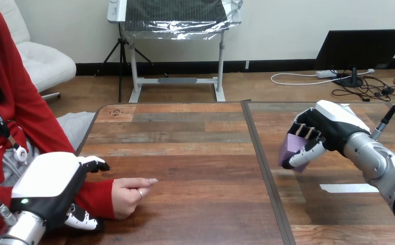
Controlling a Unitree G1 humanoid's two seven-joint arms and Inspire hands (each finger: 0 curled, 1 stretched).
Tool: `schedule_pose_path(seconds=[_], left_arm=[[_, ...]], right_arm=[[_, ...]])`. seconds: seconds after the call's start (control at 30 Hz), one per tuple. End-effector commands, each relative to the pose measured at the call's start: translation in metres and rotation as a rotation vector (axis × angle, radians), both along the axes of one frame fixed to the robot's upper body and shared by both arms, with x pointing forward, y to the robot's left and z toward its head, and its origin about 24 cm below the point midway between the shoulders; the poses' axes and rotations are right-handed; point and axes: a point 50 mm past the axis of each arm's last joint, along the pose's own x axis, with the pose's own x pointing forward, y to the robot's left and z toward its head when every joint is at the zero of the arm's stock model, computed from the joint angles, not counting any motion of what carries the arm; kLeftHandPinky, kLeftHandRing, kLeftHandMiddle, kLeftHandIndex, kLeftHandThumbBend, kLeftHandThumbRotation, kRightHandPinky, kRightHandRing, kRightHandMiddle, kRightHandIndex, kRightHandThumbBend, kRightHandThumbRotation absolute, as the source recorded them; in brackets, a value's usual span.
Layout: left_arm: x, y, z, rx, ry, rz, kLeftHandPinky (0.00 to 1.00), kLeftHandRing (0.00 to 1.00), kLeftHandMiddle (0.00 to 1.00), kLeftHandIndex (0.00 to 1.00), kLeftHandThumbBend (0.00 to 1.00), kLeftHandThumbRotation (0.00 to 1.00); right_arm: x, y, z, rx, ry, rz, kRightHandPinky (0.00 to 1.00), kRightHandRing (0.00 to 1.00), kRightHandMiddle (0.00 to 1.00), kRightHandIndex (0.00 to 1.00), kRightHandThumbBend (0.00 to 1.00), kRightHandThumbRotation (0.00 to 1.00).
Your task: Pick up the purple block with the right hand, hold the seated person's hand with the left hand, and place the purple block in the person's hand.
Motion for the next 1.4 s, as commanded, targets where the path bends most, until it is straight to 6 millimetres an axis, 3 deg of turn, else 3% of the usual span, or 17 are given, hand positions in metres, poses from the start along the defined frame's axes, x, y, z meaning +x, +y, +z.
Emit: schedule_pose_path(seconds=[0.0, 1.07, 1.37], left_arm=[[0.02, 0.001, 0.015, 0.039, -0.071, -0.02, 0.71, 0.74, 0.75, 0.75, 1.0, 0.06], [0.04, 0.003, 0.004, 0.056, 0.11, 0.028, 0.74, 0.77, 0.78, 0.77, 1.0, 0.13], [0.044, 0.004, 0.002, 0.057, 0.13, 0.038, 0.69, 0.74, 0.76, 0.74, 0.99, 0.11]], right_arm=[[0.015, 0.01, 0.03, 0.044, -0.135, 0.026, 0.5, 0.48, 0.51, 0.53, 0.72, 0.0], [0.015, 0.014, 0.035, 0.078, -0.168, 0.058, 0.5, 0.48, 0.51, 0.52, 0.71, 0.0], [0.015, 0.014, 0.035, 0.085, -0.173, 0.06, 0.5, 0.48, 0.51, 0.52, 0.71, 0.0]])
